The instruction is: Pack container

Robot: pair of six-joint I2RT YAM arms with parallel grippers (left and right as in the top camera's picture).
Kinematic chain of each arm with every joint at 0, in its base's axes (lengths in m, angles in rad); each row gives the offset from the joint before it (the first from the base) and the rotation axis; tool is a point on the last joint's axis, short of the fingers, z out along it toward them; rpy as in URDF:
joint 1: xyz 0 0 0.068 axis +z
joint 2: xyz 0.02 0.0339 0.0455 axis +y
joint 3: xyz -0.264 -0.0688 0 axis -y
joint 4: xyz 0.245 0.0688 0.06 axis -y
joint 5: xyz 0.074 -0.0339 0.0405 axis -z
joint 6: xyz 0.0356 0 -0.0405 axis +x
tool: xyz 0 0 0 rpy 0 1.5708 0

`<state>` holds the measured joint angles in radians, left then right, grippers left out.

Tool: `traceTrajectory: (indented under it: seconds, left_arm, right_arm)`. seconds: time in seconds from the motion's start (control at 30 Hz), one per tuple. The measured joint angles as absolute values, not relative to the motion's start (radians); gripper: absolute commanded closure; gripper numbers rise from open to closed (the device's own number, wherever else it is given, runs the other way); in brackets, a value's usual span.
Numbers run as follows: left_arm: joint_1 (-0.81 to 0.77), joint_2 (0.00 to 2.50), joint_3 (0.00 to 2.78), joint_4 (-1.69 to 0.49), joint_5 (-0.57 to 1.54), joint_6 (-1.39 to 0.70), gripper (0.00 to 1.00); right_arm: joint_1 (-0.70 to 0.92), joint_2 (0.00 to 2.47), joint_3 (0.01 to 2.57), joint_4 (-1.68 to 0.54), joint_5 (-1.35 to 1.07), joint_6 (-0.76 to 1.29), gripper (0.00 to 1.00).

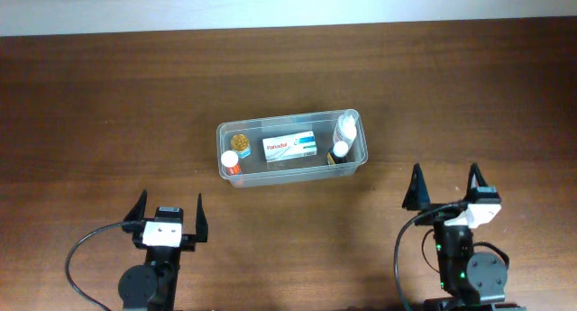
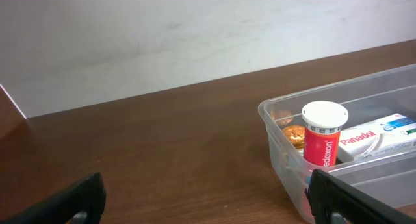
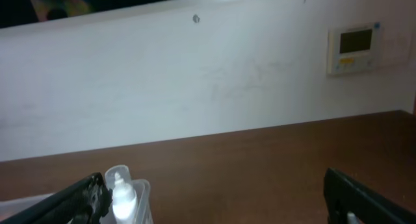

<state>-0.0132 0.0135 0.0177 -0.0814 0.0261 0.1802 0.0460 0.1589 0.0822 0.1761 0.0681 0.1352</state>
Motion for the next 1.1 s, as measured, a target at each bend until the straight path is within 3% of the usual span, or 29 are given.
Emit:
traceTrajectory:
  seconds: [0.23, 0.57, 1.1]
  left_arm:
    - [-0.013, 0.014, 0.018, -0.081, 0.026, 0.180, 0.01]
    - [-0.013, 0.014, 0.018, -0.081, 0.026, 0.180, 0.01]
    - [-0.013, 0.013, 0.018, -0.081, 0.026, 0.180, 0.01]
  right_arm:
    - [0.036, 0.084, 0.016, 0.152, 0.061, 0.135, 0.02]
    - [0.035, 0.022, 0.010, -0.068, 0.054, 0.133, 0.02]
    - [0.035, 0.015, 0.010, -0.071, 0.031, 0.131, 0.02]
